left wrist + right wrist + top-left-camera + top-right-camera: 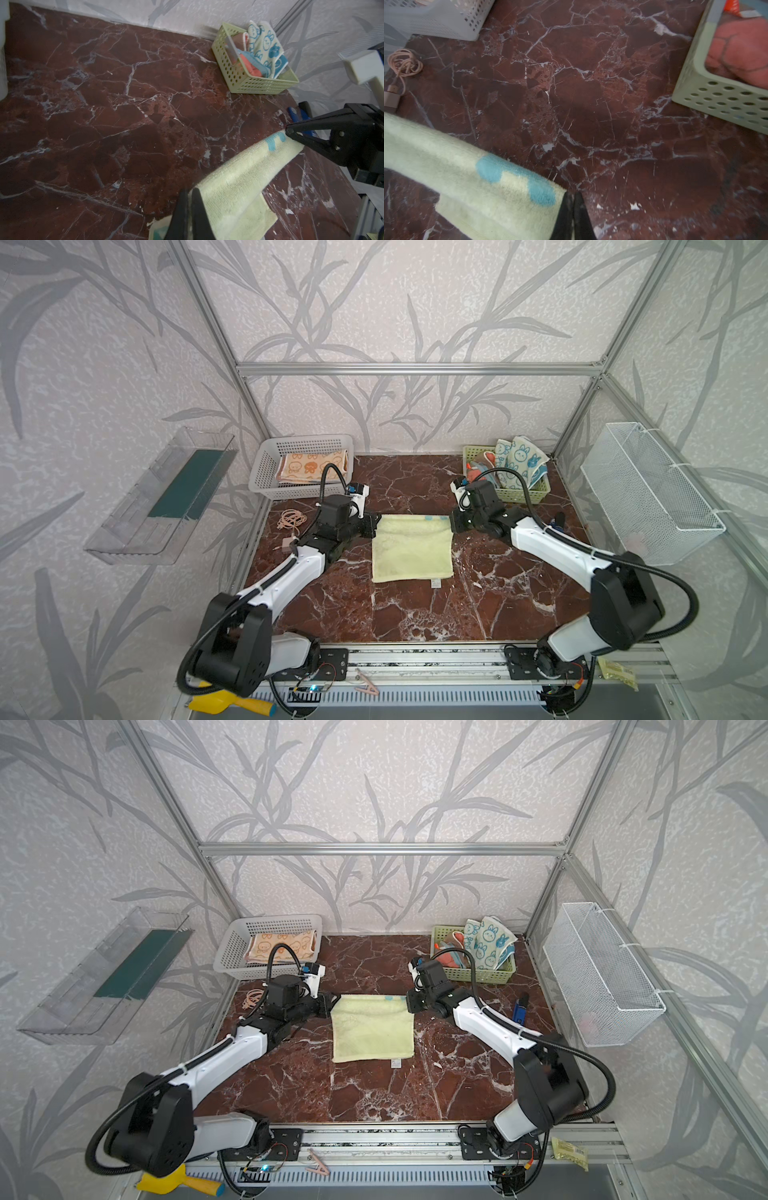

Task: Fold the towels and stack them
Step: 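Lift the far edge and fold it toward the robot with both grippers, then open both grippers and move them to the folded towel's near edge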

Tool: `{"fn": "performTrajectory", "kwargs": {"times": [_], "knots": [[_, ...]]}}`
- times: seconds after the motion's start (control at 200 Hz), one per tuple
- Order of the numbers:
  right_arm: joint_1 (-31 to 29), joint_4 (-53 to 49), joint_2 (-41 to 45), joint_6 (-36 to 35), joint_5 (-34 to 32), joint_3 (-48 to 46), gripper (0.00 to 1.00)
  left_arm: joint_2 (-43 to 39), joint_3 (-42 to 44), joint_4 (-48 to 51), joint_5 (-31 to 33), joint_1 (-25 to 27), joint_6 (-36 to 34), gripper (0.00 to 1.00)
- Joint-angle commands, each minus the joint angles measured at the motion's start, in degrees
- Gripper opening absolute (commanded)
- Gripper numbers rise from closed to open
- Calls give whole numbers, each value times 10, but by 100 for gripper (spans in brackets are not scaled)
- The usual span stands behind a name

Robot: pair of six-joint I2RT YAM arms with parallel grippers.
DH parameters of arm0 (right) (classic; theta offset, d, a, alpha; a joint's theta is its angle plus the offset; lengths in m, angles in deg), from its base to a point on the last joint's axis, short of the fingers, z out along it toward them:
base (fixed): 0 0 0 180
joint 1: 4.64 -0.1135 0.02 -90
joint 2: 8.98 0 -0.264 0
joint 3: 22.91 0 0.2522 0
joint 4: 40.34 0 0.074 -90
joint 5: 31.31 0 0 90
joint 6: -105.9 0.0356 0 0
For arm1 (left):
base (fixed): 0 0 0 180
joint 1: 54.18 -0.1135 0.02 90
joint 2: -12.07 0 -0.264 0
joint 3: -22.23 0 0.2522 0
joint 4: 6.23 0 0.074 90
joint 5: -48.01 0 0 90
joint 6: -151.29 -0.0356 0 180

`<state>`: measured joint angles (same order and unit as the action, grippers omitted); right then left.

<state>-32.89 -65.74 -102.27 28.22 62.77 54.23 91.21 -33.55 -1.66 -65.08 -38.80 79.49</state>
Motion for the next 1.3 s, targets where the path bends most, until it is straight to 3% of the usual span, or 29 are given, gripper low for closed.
{"fn": "performTrajectory", "kwargs": {"times": [0.0,0.15,0.285,0.825,1.015,1.27,1.295], "knots": [[25,61,-69,-30,20,59,0,92,-56,-109,-27,-27,18,0],[35,95,-144,-50,23,113,0,215,-121,-173,-75,-51,49,0],[39,113,-156,-57,33,112,0,248,-131,-195,-77,-62,45,0],[34,120,-19,-30,97,-63,0,127,57,-230,-74,-67,29,0],[15,99,28,-29,92,-105,0,77,109,-218,-53,-59,21,0],[10,109,12,-34,109,-145,0,70,150,-220,-42,-56,38,0],[11,109,6,-35,113,-144,0,69,153,-219,-41,-55,40,5]]}}
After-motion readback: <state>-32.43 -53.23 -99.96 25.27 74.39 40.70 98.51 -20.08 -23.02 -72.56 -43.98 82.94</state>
